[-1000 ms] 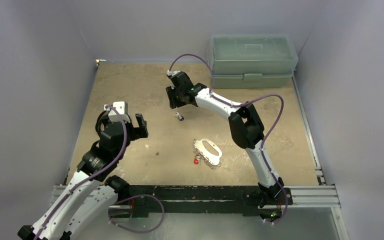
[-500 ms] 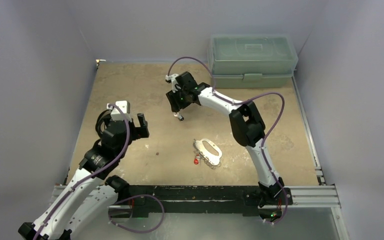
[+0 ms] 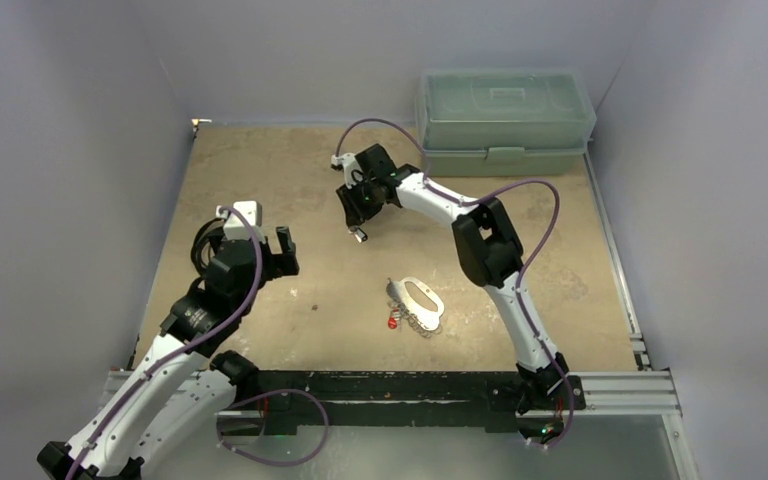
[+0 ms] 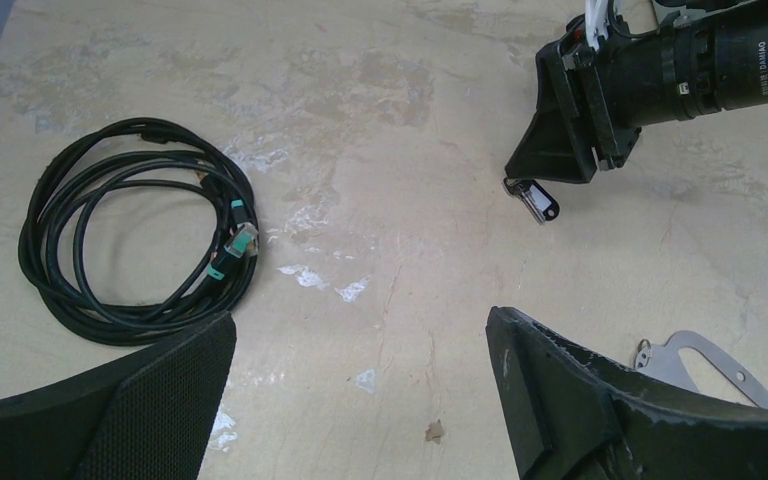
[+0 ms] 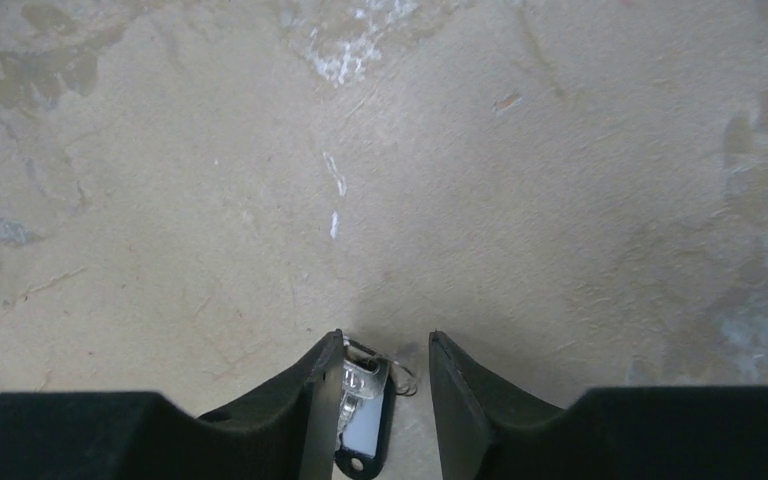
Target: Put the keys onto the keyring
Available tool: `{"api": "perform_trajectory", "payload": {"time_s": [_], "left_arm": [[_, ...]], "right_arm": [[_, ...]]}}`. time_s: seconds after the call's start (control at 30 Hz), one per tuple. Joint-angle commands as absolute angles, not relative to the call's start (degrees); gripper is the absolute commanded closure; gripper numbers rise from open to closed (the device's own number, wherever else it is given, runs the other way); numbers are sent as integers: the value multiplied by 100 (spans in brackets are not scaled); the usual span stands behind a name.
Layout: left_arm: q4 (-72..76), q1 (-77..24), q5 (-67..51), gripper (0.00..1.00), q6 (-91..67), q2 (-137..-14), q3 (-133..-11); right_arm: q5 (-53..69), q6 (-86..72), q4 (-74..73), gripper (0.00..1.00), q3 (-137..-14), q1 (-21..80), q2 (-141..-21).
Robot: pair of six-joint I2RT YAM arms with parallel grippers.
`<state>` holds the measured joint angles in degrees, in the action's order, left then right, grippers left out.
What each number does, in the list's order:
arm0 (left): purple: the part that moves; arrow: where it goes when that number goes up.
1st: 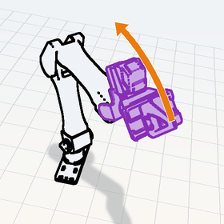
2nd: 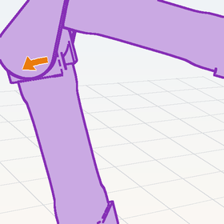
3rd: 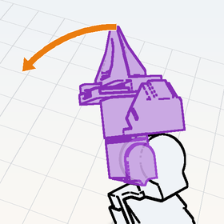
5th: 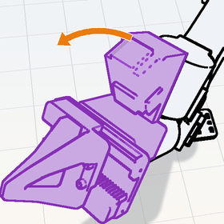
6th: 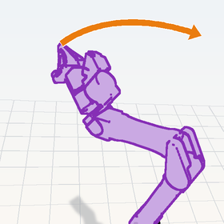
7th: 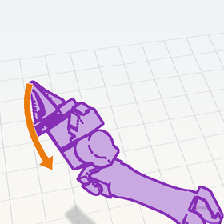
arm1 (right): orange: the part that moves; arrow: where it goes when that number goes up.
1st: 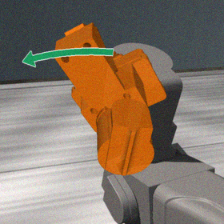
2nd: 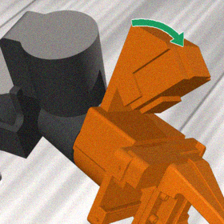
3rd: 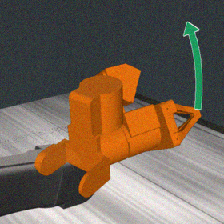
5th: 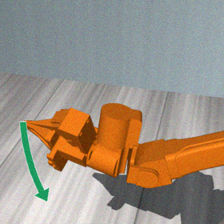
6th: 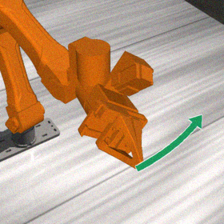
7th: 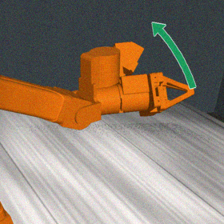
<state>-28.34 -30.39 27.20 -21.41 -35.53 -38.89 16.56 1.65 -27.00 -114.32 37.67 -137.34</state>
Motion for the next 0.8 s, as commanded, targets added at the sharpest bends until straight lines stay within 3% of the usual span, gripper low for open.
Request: {"api": "perform_trajectory", "payload": {"time_s": [0.0,0.37,0.77], "left_arm": [[-2687,-3006,2707,5,-2048,-3583,-3990],[-2688,-2998,2711,5,-2039,-3611,-4004],[-2696,-2997,2716,5,-2040,-3630,-4004]], "right_arm": [[2108,339,-2949,62,-11646,3692,-13794],[2410,807,-3432,64,-11653,3593,-13769],[2392,791,-3327,84,-11722,3544,-13782]]}}
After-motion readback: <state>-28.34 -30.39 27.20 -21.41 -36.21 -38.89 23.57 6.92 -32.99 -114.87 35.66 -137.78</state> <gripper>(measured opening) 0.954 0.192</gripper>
